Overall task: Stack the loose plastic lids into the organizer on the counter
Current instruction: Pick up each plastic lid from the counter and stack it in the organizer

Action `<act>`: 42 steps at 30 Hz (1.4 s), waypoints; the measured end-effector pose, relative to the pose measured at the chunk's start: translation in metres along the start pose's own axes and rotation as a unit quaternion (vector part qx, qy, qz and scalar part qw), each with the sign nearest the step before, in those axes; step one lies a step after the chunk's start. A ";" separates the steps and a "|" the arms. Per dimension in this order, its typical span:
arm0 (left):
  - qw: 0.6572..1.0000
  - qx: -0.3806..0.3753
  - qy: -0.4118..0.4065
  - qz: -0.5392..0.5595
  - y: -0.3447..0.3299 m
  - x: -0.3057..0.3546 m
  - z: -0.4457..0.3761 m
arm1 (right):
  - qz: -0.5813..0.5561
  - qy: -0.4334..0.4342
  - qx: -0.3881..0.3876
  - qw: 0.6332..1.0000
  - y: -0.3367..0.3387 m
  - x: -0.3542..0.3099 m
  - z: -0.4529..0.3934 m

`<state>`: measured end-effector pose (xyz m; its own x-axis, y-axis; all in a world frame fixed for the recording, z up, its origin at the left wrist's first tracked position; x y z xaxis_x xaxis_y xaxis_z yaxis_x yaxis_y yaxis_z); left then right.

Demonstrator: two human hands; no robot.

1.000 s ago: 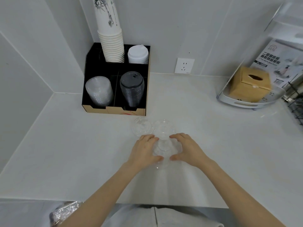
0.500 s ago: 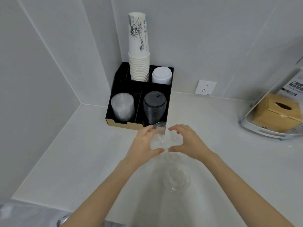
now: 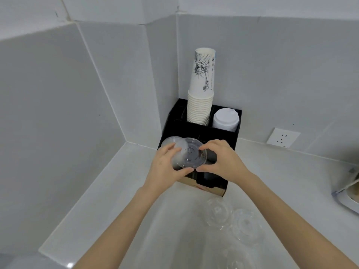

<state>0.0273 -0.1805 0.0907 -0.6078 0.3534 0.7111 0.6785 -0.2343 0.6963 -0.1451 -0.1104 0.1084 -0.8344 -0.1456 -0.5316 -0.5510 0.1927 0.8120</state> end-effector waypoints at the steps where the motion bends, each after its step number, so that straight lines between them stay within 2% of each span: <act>1: 1.000 0.008 0.005 0.000 0.002 -0.002 -0.006 | 0.003 0.003 -0.008 1.000 -0.001 0.001 -0.009; 7: 0.998 0.027 0.056 -0.002 0.005 -0.020 -0.039 | 0.011 0.026 -0.063 0.998 -0.017 0.010 -0.058; 16: 0.992 -0.013 0.124 -0.015 -0.011 -0.044 -0.070 | 0.101 0.013 -0.166 0.981 -0.042 0.024 -0.100; 29: 0.988 -0.028 0.124 -0.084 -0.021 -0.056 -0.072 | 0.192 0.040 -0.210 0.958 -0.054 0.028 -0.103; 34: 0.988 -0.029 0.124 -0.089 -0.015 -0.051 -0.071 | 0.190 0.049 -0.191 0.962 -0.047 0.024 -0.098; 42: 0.996 -0.018 0.074 -0.054 -0.010 -0.026 -0.045 | 0.113 0.054 -0.062 0.990 -0.016 0.013 -0.065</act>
<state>0.0176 -0.2275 0.0695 -0.7325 0.2417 0.6364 0.5921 -0.2350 0.7708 -0.1458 -0.1789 0.1043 -0.9260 -0.2170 -0.3089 -0.3382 0.1134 0.9342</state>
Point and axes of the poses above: each hand's wrist, its own z-axis away from the middle knuckle, its own y-axis out of the back of the hand, x = y × z, the point moved 1 cm from there along -z, towards the middle knuckle, and after that the axes turned 12 degrees about y, right-handed, at the moved point
